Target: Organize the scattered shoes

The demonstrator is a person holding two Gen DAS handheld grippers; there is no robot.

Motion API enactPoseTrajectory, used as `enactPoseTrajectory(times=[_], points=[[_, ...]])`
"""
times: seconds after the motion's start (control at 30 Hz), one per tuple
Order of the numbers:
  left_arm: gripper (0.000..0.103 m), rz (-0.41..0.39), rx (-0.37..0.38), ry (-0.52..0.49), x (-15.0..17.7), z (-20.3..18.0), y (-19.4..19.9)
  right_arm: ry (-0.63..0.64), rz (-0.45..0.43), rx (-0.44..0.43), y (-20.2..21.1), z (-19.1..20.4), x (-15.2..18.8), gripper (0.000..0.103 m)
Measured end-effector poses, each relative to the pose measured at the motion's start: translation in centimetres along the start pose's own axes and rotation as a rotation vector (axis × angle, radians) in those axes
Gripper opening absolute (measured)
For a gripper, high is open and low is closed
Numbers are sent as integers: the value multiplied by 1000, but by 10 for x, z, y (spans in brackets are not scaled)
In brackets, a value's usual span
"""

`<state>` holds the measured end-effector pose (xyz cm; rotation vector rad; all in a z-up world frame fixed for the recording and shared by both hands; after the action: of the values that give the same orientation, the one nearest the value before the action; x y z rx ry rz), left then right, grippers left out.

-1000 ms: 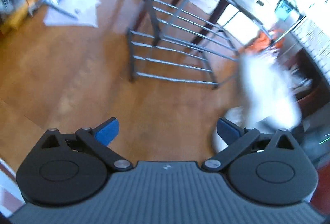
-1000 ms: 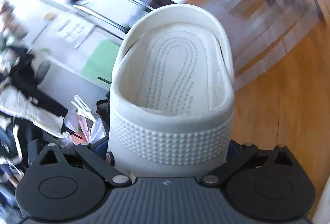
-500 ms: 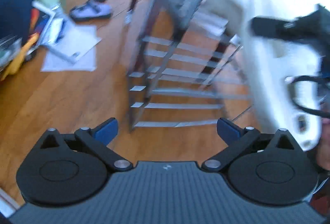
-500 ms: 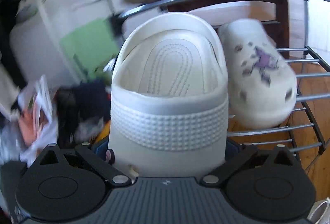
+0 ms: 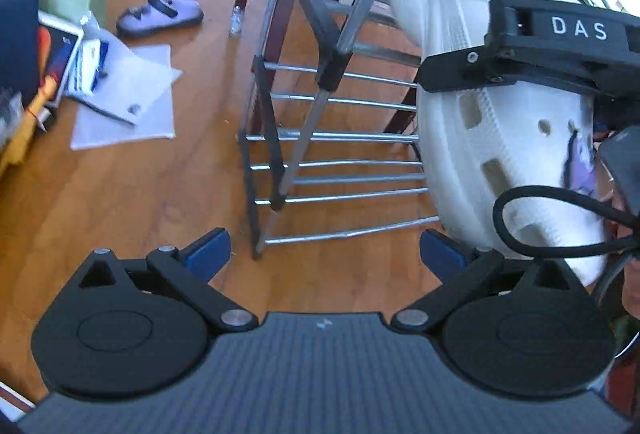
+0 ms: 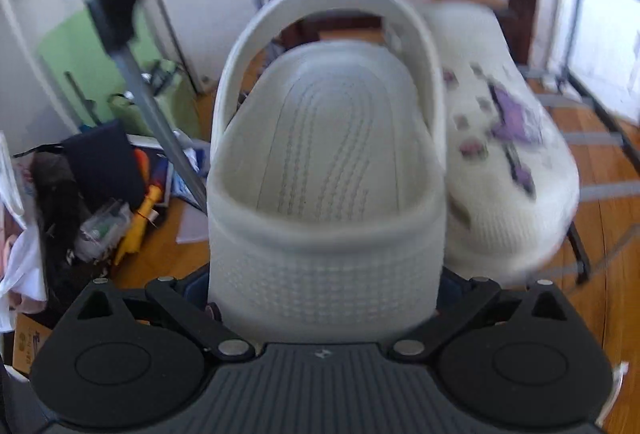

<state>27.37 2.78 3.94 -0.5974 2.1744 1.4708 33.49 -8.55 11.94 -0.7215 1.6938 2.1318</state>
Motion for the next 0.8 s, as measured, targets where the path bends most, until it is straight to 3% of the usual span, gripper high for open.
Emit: enactPoseTrajectory(times=[0.17, 0.27, 0.37, 0.43, 0.57, 0.63, 0.73, 0.8], points=[[103, 5, 49, 26, 13, -4, 2, 70, -77, 9, 7, 13, -18, 101], [103, 6, 64, -15, 17, -15, 5, 21, -89, -24, 0, 21, -38, 101], [103, -55, 58, -44, 11, -27, 5, 11, -91, 17, -17, 31, -63, 103], [103, -55, 67, -31, 6, -29, 0, 32, -93, 32, -20, 36, -66, 103], [103, -75, 50, -60, 8, -38, -12, 145, -220, 124, 4, 46, -51, 103], [103, -90, 37, -66, 11, -41, -17, 184, -284, 103, 22, 46, -41, 103], [103, -86, 106, -11, 11, -39, -20, 184, -344, 46, 46, 34, -21, 103], [103, -82, 114, -9, 8, -37, -20, 155, -366, 9, 56, 21, -8, 103]])
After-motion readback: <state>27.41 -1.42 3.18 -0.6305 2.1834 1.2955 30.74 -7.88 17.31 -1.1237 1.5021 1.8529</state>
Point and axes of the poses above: each gripper's, at about its wrist camera, not at the fingertips, and y roughly against the way its jaws point, z to its left, x to its underside, the point moved 4 cm from there along -y, roughly the way its jaws point, and after that the axes turned 2 degrees about z, right-handed, at the moved point
